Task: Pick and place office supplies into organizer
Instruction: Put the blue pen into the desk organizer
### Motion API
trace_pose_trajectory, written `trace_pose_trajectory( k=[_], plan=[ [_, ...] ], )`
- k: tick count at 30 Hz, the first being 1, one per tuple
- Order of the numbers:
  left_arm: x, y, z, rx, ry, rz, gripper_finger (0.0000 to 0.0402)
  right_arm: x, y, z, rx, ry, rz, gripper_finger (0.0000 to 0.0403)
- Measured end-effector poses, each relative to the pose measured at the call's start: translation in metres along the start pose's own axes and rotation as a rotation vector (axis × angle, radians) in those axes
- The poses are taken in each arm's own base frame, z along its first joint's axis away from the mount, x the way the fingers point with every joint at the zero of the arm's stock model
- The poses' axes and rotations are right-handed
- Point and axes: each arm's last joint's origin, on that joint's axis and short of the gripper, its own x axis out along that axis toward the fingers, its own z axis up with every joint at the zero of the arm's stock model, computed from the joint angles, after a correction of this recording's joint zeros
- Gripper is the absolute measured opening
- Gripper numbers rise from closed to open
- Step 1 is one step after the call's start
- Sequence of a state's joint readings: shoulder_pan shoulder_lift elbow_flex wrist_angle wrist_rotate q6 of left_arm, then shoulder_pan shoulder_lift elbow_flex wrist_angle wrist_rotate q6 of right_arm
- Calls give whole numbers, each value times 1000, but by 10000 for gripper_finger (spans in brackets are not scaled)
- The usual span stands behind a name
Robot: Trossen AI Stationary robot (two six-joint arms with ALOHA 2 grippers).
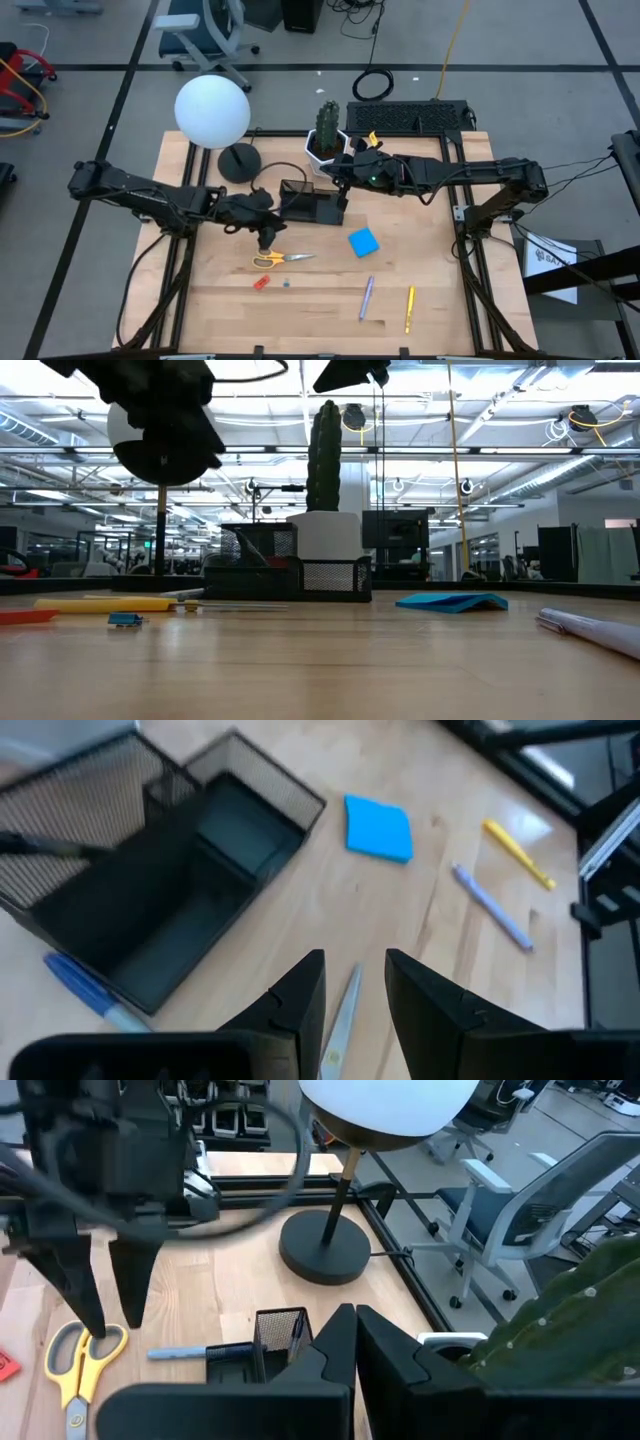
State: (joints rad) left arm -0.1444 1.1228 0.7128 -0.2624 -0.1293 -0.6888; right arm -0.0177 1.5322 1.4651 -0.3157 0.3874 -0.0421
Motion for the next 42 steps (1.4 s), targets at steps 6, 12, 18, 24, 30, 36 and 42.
trace_pose_trajectory(
  k=[6,12,18,24,30,36,42],
  plan=[
    [16,-1,-4,31,113,48,113,0,0,0,0,0,0,4],
    [20,-9,10,39,246,315,113,0,0,0,0,1,0,2],
    [28,-22,31,-11,197,486,113,0,0,0,-1,1,0,4],
    [45,-26,35,-78,229,508,113,0,0,0,0,2,0,2],
    [67,-6,31,-138,376,635,113,0,0,0,0,2,1,4],
    [74,1,27,-167,460,649,113,3,-8,-1,11,6,1,3],
    [73,-6,25,-127,444,615,113,3,-8,-1,11,6,1,2]
  ],
)
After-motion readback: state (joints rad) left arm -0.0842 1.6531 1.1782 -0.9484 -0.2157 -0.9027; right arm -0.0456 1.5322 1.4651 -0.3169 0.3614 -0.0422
